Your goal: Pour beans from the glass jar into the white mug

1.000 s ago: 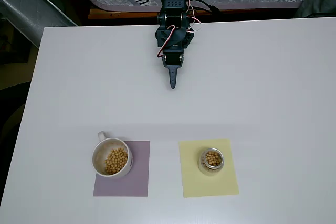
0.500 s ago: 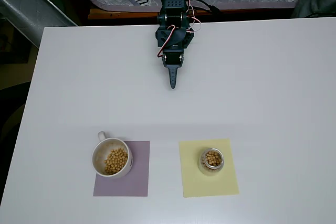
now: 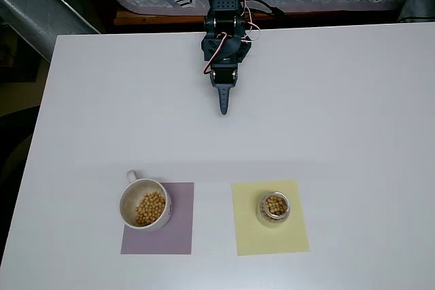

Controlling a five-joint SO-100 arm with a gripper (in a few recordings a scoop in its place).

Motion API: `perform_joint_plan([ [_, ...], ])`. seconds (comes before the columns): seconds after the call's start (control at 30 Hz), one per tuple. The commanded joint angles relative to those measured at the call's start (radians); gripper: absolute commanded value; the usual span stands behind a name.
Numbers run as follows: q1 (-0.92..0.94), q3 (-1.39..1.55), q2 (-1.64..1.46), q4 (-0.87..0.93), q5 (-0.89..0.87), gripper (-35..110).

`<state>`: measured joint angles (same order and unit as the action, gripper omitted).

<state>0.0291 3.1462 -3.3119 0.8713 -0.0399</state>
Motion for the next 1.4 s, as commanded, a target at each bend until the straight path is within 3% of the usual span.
perform_joint_plan([
  [0.0, 0.008, 0.009, -0.037, 0.012, -0.008, 0],
  [0.93, 0.008, 0.009, -0.037, 0.012, -0.008, 0],
  [1.27, -0.011, 0.009, -0.037, 0.005, -0.002, 15],
  [1.37, 0.014, -0.055, -0.037, 0.018, 0.225, 22],
])
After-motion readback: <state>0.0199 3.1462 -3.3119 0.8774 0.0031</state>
